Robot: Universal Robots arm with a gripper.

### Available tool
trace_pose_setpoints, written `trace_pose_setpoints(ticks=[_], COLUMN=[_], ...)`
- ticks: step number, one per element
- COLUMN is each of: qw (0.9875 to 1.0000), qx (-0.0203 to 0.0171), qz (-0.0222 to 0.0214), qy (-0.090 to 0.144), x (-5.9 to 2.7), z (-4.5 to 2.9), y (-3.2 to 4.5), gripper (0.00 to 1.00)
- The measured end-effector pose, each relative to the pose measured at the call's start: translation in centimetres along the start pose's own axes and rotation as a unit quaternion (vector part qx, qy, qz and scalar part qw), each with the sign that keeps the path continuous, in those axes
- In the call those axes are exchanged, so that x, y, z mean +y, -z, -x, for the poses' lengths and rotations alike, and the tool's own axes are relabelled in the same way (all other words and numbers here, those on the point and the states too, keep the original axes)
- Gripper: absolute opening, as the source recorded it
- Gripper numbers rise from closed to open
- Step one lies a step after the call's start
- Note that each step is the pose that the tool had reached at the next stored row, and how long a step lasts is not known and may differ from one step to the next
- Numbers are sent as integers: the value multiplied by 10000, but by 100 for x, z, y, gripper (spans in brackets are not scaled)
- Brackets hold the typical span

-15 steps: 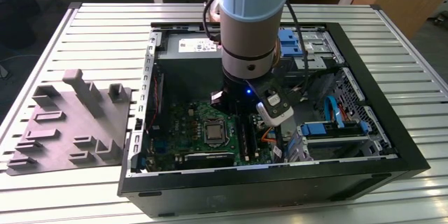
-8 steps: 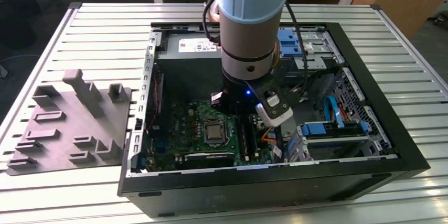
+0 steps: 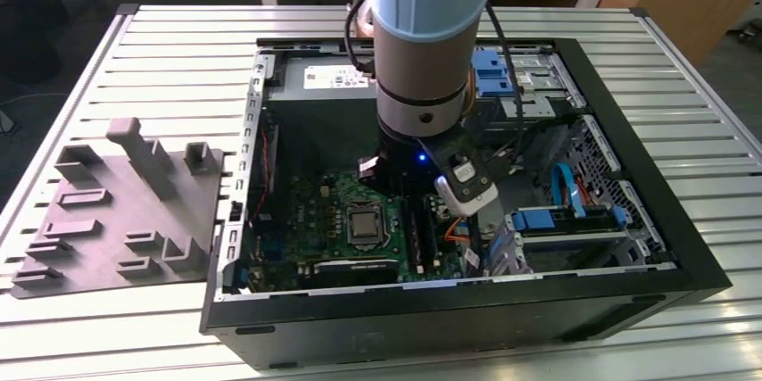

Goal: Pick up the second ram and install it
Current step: 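Insert the second ram into the second slot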

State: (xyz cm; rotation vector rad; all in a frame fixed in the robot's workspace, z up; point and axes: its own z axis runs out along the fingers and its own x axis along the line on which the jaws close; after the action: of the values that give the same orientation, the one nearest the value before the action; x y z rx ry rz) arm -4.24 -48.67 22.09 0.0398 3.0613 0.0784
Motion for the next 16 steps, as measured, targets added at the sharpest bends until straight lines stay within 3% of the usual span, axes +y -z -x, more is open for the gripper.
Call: trace_pose_setpoints(ticks=[5, 16], qw=[10000, 10000], qx=[1, 1], qz=[57, 63], qy=[-4, -4], x=[-1, -12], z=[1, 0], y=[0, -9], gripper=[11, 11])
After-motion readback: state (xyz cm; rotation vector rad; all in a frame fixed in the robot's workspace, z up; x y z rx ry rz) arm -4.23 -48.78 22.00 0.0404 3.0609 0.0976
